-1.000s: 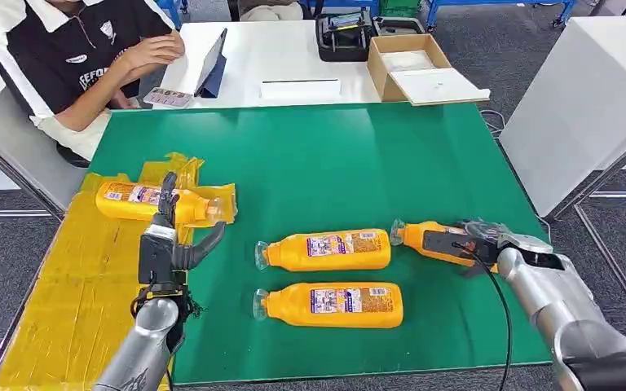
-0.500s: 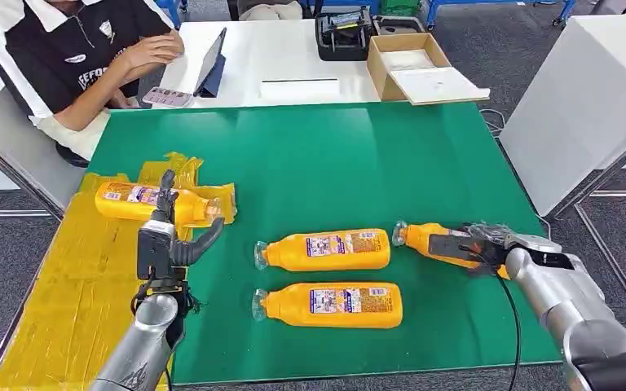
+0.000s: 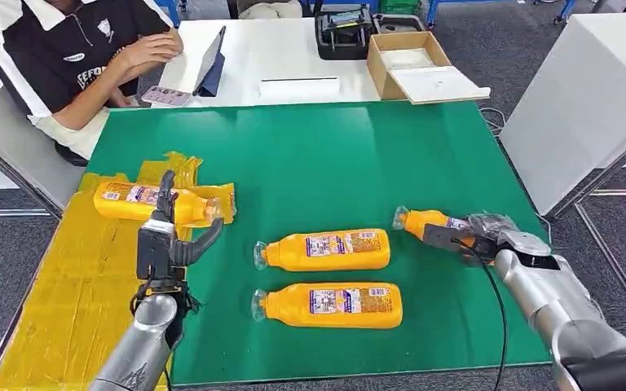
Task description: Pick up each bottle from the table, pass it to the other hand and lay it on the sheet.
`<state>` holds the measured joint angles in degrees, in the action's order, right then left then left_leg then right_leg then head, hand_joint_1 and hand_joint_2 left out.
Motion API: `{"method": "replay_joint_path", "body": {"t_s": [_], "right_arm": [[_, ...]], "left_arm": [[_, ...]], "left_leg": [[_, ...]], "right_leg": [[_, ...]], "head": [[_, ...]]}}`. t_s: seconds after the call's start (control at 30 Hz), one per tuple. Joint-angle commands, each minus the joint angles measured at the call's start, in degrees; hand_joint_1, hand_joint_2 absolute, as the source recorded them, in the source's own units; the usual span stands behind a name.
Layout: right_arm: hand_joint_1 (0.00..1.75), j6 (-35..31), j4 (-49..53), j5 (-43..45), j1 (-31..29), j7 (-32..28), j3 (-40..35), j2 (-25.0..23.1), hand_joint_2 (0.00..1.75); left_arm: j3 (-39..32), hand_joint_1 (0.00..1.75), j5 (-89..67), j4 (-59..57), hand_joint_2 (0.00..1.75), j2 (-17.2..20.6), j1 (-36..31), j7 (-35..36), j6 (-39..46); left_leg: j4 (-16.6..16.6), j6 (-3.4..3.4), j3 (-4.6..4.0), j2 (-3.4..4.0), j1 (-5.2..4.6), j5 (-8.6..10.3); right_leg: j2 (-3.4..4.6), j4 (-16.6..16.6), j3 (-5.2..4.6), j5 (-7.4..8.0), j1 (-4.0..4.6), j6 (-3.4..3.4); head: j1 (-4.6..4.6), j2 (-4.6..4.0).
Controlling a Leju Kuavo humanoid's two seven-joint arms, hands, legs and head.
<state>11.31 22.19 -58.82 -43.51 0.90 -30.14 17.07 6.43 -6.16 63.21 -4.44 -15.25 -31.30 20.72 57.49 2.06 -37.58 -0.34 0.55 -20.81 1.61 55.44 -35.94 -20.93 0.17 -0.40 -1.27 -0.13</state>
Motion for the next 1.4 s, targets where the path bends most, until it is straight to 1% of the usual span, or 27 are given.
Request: {"method": "replay_joint_path", "body": {"t_s": [0.03, 0.07, 0.1, 0.17, 0.2, 0.23, 0.3, 0.4, 0.47, 0.6, 0.63, 0.73, 0.83, 0.87, 0.9, 0.97, 1.03, 1.07, 1.1, 1.13, 1.17, 1.2, 1.23, 1.27, 1.3, 1.33, 1.4], "right_arm": [[1.75, -11.4, 17.3, 2.2, 6.7, 1.2, 2.5, -2.2, 1.75], [1.75, -13.6, 23.8, 1.3, 10.2, 2.8, 2.8, -1.1, 1.75], [1.75, -14.3, 34.6, -0.6, 15.4, 6.0, 3.6, 1.0, 1.75], [1.75, -15.1, 50.6, -0.5, 23.6, 8.2, 7.4, 3.3, 1.75], [1.75, -16.8, 59.6, -2.6, 28.9, 10.3, 10.5, 3.8, 1.75], [1.75, -16.5, 64.4, -3.9, 32.1, 11.0, 12.3, 3.8, 1.75], [1.75, -15.5, 66.7, -4.3, 33.5, 11.3, 13.1, 3.8, 1.75], [1.75, -15.2, 64.8, -4.7, 32.5, 10.8, 13.5, 3.1, 1.75], [1.75, -15.2, 64.1, -4.8, 32.1, 10.5, 13.5, 2.9, 1.75], [1.75, -15.2, 64.1, -4.8, 32.1, 10.5, 13.5, 2.9, 1.75], [1.75, -15.2, 64.1, -4.8, 32.1, 10.5, 13.5, 2.9, 1.75], [1.75, -15.2, 64.1, -4.8, 32.1, 10.5, 13.5, 2.9, 1.75], [1.75, -15.2, 64.1, -4.8, 32.1, 10.5, 13.5, 2.9, 1.75], [1.75, -18.9, 64.7, -5.2, 32.8, 9.2, 15.0, 1.5, 1.75], [1.75, -21.8, 68.7, -5.2, 36.0, 7.9, 17.8, -0.8, 1.75], [1.75, -25.5, 74.5, -4.5, 39.6, 6.3, 20.1, -3.6, 1.75], [1.75, -29.2, 76.8, -3.0, 42.2, 4.5, 21.4, -7.0, 1.75], [1.75, -32.8, 76.8, -0.6, 43.3, 1.1, 21.7, -9.2, 1.75], [1.75, -35.5, 75.2, -0.3, 43.8, -0.7, 21.2, -11.0, 1.75], [1.75, -40.0, 73.4, 1.4, 44.1, -3.6, 20.6, -12.3, 1.75], [1.75, -41.8, 71.4, 3.7, 43.8, -5.4, 19.7, -13.1, 1.75], [1.75, -46.1, 68.7, 7.7, 43.1, -9.1, 18.5, -14.5, 1.75], [1.75, -48.0, 66.0, 10.2, 42.7, -11.5, 18.0, -15.3, 1.75], [1.75, -48.6, 64.1, 9.9, 42.8, -12.2, 17.4, -16.1, 1.75], [1.75, -50.1, 63.0, 11.8, 43.2, -14.6, 16.9, -17.0, 1.75], [1.75, -48.9, 58.6, 22.0, 41.8, -26.3, 15.5, -20.9, 1.75], [1.75, -50.7, 52.9, 23.7, 39.2, -30.2, 13.7, -23.5, 1.75]], "left_arm": [[-3.3, 0.0, -2.3, 4.6, 1.75, 1.3, 6.7, 0.7, 0.3], [-3.3, 0.0, -3.0, 5.2, 1.75, 1.2, 7.2, 1.0, 0.1], [-3.5, 0.0, -3.9, 6.7, 1.75, 0.9, 8.1, 1.7, -0.1], [-3.7, 0.0, -5.0, 8.6, 1.75, 0.5, 9.4, 2.6, -0.3], [-4.0, 0.0, -5.5, 10.1, 1.75, 0.2, 10.6, 2.9, -0.3], [-4.3, 0.0, -5.9, 11.0, 1.75, 0.0, 11.3, 3.0, -0.4], [-4.4, 0.0, -6.1, 11.3, 1.75, -0.1, 11.7, 3.1, -0.5], [-4.5, 0.0, -6.1, 11.1, 1.75, -0.1, 11.4, 3.1, -0.5], [-4.5, 0.0, -6.1, 11.0, 1.75, -0.2, 11.3, 3.1, -0.5], [-4.5, 0.0, -6.1, 11.0, 1.75, -0.2, 11.3, 3.1, -0.5], [-4.5, 0.0, -6.1, 11.0, 1.75, -0.2, 11.3, 3.1, -0.5], [-4.5, 0.0, -6.1, 11.0, 1.75, -0.2, 11.3, 3.1, -0.5], [-4.5, 0.0, -6.1, 11.0, 1.75, -0.2, 11.3, 3.1, -0.5], [-4.7, 0.0, -6.4, 11.1, 1.75, -0.4, 11.5, 3.2, -0.7], [-5.1, 0.0, -7.1, 12.2, 1.75, -0.9, 12.4, 3.3, -1.1], [-5.1, 0.0, -7.6, 13.0, 1.75, -1.6, 13.0, 3.6, -2.0], [-4.2, 0.0, -8.0, 12.8, 1.75, -2.3, 12.6, 3.9, -3.2], [-3.4, 0.0, -8.1, 12.5, 1.75, -2.4, 12.1, 4.1, -4.3], [-2.4, 0.0, -8.2, 12.1, 1.75, -2.9, 11.2, 4.4, -5.2], [-1.3, 0.0, -9.2, 11.9, 1.75, -3.0, 10.5, 5.0, -5.3], [-0.6, 0.0, -9.5, 12.0, 1.75, -3.3, 10.1, 5.3, -5.5], [0.6, 0.0, -10.0, 12.2, 1.75, -3.5, 9.6, 5.9, -6.2], [1.4, 0.0, -10.6, 12.6, 1.75, -3.6, 9.5, 6.3, -6.3], [2.2, 0.0, -10.8, 13.2, 1.75, -3.6, 9.9, 6.4, -6.5], [3.0, 0.0, -11.0, 14.1, 1.75, -3.4, 10.6, 6.5, -6.6], [6.3, 0.0, -10.5, 15.7, 1.75, -2.4, 11.9, 6.5, -9.5], [8.9, 0.0, -9.0, 16.7, 1.75, -2.0, 12.7, 6.9, -10.6]], "left_leg": [[0.0, -0.11, 0.2, 0.32, -0.12, -0.17], [0.0, -0.1, 0.17, 0.29, -0.06, -0.16], [-0.1, -0.14, 0.3, 0.33, -0.11, -0.24], [-0.1, -0.14, 0.27, 0.01, -0.09, -0.24], [0.0, -0.1, 0.11, -0.1, -0.03, -0.13], [0.0, -0.13, 0.18, -0.23, -0.06, -0.22], [0.0, -0.07, -0.07, -0.45, -0.05, -0.14], [0.1, -0.17, -0.04, -0.49, -0.13, -0.42], [0.0, -0.1, -0.17, -0.37, -0.04, -0.39], [0.0, -0.06, -0.14, -0.29, -0.06, -0.5], [0.0, -0.13, 0.07, -0.25, -0.19, -0.64], [-0.1, -0.06, -0.15, -0.29, -0.03, -0.4], [0.0, -0.01, 0.0, -0.27, -0.11, -0.41], [0.0, -0.04, 0.09, -0.22, -0.16, -0.5], [-0.1, 0.02, -0.08, -0.27, -0.07, -0.37], [-0.1, 0.0, -0.03, -0.33, -0.07, -0.39], [-0.1, -0.05, 0.01, -0.38, -0.09, -0.41], [-0.1, -0.11, -0.09, -0.36, -0.02, -0.28], [-0.1, -0.16, 0.07, -0.41, -0.08, -0.39], [-0.1, -0.19, 0.2, -0.39, -0.12, -0.48], [-0.1, -0.12, -0.01, -0.42, 0.01, -0.31], [-0.1, -0.16, 0.14, -0.42, -0.03, -0.41], [-0.1, -0.15, 0.11, -0.42, -0.03, -0.4], [-0.1, -0.16, 0.14, -0.38, -0.03, -0.42], [-0.1, -0.13, -0.03, -0.31, 0.04, -0.43], [-0.1, -0.13, 0.11, -0.28, 0.0, -0.52], [-0.2, -0.21, 0.1, -0.06, 0.06, -0.56]], "right_leg": [[0.18, 0.0, 0.05, -0.11, -0.11, 0.0], [0.16, 0.0, 0.07, -0.09, -0.06, 0.0], [0.14, 0.0, 0.14, -0.18, -0.11, 0.01], [-0.18, 0.0, 0.19, -0.28, -0.08, 0.01], [-0.24, 0.0, 0.04, -0.22, -0.01, 0.0], [-0.4, 0.0, 0.13, -0.36, -0.04, 0.01], [-0.49, 0.0, -0.06, -0.37, -0.01, 0.12], [-0.56, 0.2, -0.04, -0.58, -0.09, 0.09], [-0.4, 0.1, -0.17, -0.4, -0.02, 0.05], [-0.42, 0.0, -0.18, -0.4, -0.05, 0.03], [-0.5, 0.2, -0.01, -0.56, -0.16, 0.07], [-0.41, 0.0, -0.19, -0.32, -0.02, -0.01], [-0.46, 0.1, -0.07, -0.43, -0.09, 0.01], [-0.46, 0.1, -0.01, -0.51, -0.13, 0.02], [-0.42, 0.0, -0.14, -0.36, -0.05, -0.01], [-0.49, 0.0, -0.08, -0.41, -0.05, -0.01], [-0.58, 0.1, -0.05, -0.49, -0.07, -0.02], [-0.51, 0.0, -0.13, -0.39, -0.01, -0.03], [-0.62, 0.1, 0.03, -0.55, -0.06, -0.02], [-0.64, 0.1, 0.14, -0.64, -0.09, -0.01], [-0.57, -0.1, -0.01, -0.42, 0.03, -0.03], [-0.62, 0.0, 0.11, -0.53, 0.0, -0.03], [-0.61, 0.0, 0.07, -0.51, 0.0, -0.03], [-0.59, 0.0, 0.09, -0.51, 0.01, -0.03], [-0.44, -0.1, -0.08, -0.39, 0.07, -0.05], [-0.45, -0.1, 0.03, -0.44, 0.04, -0.04], [-0.21, -0.1, -0.02, -0.35, 0.09, -0.07]], "head": [[0.02, 0.0], [0.02, 0.0], [-0.02, 0.0], [0.0, 0.0], [0.0, 0.0], [0.02, 0.0], [0.02, 0.0], [0.0, 0.0], [0.02, 0.0], [0.02, 0.0], [0.02, 0.0], [0.02, 0.0], [0.0, 0.0], [0.0, 0.0], [0.02, 0.0], [0.02, 0.0], [0.02, 0.0], [0.02, 0.0], [0.0, 0.0], [0.0, 0.0], [0.0, 0.0], [0.02, 0.0], [0.0, 0.0], [0.02, 0.0], [0.0, 0.0], [0.0, 0.0], [0.02, 0.0]]}}
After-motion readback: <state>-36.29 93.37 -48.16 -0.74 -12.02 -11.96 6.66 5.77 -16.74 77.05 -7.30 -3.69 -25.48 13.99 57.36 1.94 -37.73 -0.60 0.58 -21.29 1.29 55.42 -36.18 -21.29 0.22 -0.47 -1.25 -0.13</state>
